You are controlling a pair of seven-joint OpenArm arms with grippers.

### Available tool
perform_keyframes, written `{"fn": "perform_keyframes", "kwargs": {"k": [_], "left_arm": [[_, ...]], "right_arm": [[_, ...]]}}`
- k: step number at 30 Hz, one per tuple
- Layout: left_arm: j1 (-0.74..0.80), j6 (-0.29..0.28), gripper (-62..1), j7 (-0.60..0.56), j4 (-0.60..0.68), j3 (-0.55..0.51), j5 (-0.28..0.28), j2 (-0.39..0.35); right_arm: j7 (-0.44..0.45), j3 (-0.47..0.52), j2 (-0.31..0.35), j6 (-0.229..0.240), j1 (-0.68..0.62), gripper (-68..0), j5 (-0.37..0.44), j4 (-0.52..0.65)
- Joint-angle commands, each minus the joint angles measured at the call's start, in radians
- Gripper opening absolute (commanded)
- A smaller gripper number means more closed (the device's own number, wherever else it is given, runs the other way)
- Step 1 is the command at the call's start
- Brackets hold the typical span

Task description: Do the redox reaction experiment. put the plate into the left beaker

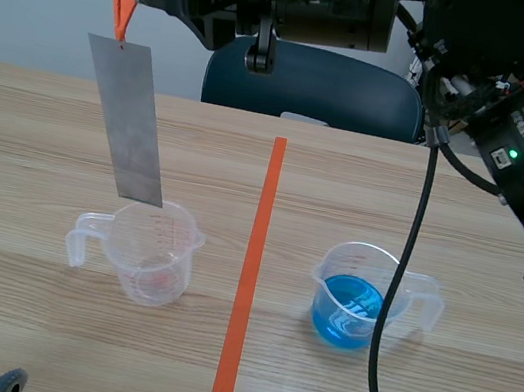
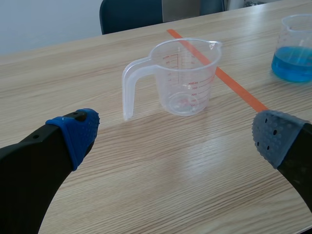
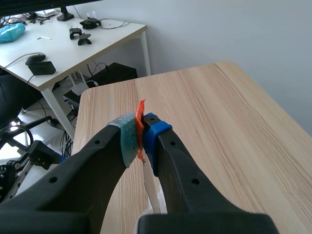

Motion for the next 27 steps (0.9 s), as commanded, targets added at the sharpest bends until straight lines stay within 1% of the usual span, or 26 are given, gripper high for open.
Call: {"fn": "perform_keyframes", "kwargs": {"k": [1,10,15,21,27], "left_arm": [[0.0,0.001,1.4,-0.016,0.013,0.001,-0.013,-0.003],[0.0,0.001,1.4,-0.027,0.013,0.001,-0.013,-0.003],[0.0,0.001,1.4,-0.027,0.013,0.001,-0.013,-0.003],[0.0,0.001,1.4,-0.027,0.013,0.001,-0.013,-0.003],[0.0,0.001,1.4,-0.024,0.013,0.001,-0.013,-0.003]], "right_arm": [[0.018,0.003,0.002,0.0,0.012,-67.3,0.012,0.016],[0.018,0.003,0.002,0.0,0.012,-67.3,0.012,0.016],[0.018,0.002,0.002,0.0,0.012,-67.3,-0.019,0.016],[0.018,0.002,0.002,0.001,-0.005,-67.3,-0.027,0.016],[0.027,0.002,0.002,0.0,-0.005,-67.3,-0.072,0.016]]}}
